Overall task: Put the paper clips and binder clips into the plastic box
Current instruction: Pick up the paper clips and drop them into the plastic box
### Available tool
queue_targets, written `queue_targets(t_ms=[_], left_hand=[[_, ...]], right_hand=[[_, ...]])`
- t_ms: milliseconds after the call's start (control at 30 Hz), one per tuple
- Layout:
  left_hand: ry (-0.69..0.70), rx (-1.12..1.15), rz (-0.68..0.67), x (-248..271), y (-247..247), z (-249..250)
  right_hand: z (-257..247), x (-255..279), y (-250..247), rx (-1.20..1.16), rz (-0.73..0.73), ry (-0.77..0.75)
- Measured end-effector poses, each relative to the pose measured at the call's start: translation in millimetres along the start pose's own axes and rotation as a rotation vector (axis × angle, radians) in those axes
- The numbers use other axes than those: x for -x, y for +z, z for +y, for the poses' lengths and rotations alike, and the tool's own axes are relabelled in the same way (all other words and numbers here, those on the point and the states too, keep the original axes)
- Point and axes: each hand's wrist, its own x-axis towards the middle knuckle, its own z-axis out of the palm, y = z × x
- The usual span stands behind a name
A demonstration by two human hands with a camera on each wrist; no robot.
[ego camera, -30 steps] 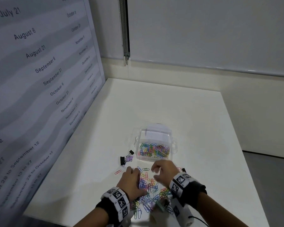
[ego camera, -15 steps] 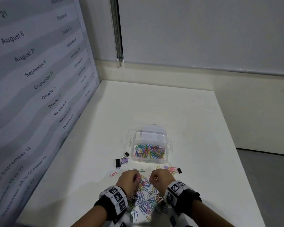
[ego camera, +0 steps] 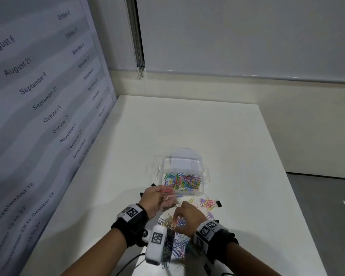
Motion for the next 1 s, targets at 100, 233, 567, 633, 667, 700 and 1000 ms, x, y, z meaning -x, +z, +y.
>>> queue_targets(t_ms=[100, 233, 567, 633, 667, 700, 1000], left_hand=[[-0.018, 0.073, -0.005, -5, 3, 12], [-0.032, 0.124, -0.034, -9, 8, 25], [0.062, 0.082, -0.043, -2, -3, 33], [0.109, -0.050, -0.028, 3, -9, 28], [0.121, -0.153, -0.022, 5, -14, 24], [0.132, -0.274, -0.020, 7, -20, 19], [0.290, -1.250, -0.211, 20, -36, -17]], right_hand=[[-3, 1, -7, -0.034, 0.011, 0.031], [1, 4, -17, -0.138, 0.111, 0.081], [-10, -12, -85, -0.305, 0.421, 0.155], [-10, -19, -93, -0.312, 0.450, 0.156], [-10, -21, -94, -0.313, 0.443, 0.159], [-10, -23, -93, -0.308, 0.430, 0.165], [-4, -7, -51, -0.205, 0.302, 0.074]])
